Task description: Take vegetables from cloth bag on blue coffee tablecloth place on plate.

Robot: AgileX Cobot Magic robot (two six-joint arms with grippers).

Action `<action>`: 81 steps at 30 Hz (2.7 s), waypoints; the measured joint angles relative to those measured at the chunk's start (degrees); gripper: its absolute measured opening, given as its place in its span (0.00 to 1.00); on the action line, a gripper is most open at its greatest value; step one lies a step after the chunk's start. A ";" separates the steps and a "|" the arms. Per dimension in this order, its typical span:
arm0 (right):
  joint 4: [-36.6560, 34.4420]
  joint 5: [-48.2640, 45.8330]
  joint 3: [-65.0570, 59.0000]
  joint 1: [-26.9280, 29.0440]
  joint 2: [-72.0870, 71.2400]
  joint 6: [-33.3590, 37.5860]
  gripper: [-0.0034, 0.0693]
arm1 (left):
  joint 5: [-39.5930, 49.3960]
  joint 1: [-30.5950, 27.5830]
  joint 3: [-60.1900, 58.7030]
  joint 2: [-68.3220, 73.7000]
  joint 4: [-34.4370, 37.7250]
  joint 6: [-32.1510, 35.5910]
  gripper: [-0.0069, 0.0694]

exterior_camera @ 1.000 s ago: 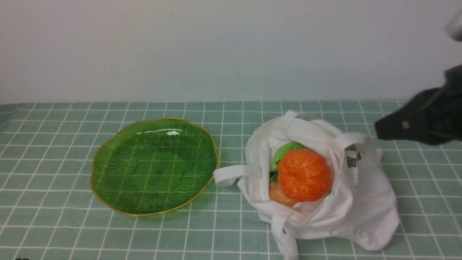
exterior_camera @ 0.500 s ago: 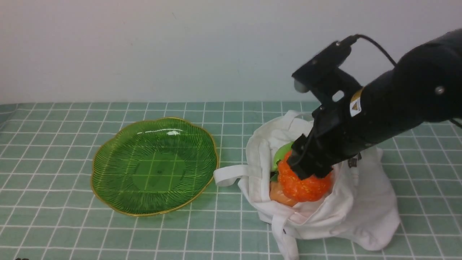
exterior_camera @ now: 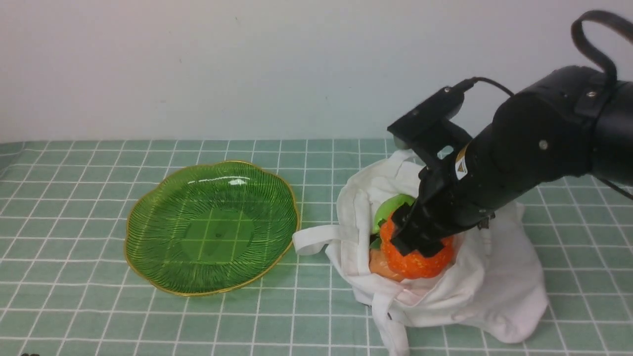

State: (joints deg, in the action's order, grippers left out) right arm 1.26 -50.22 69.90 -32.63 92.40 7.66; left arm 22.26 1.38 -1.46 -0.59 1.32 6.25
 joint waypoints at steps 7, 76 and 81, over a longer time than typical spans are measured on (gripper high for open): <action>-1.26 0.68 0.00 0.00 -4.73 -1.26 0.68 | 0.00 0.00 0.00 0.00 0.00 0.00 0.08; 17.03 -6.95 29.79 -6.11 -7.17 -19.35 0.03 | 0.00 0.00 0.00 0.00 -0.05 0.00 0.08; 18.25 -6.17 19.15 -6.11 -23.15 -22.89 0.03 | 0.00 0.00 0.00 0.00 -0.05 0.00 0.08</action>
State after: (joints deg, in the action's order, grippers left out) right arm 19.51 -56.39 89.05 -38.74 69.25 -15.23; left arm 22.26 1.38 -1.46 -0.59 1.27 6.25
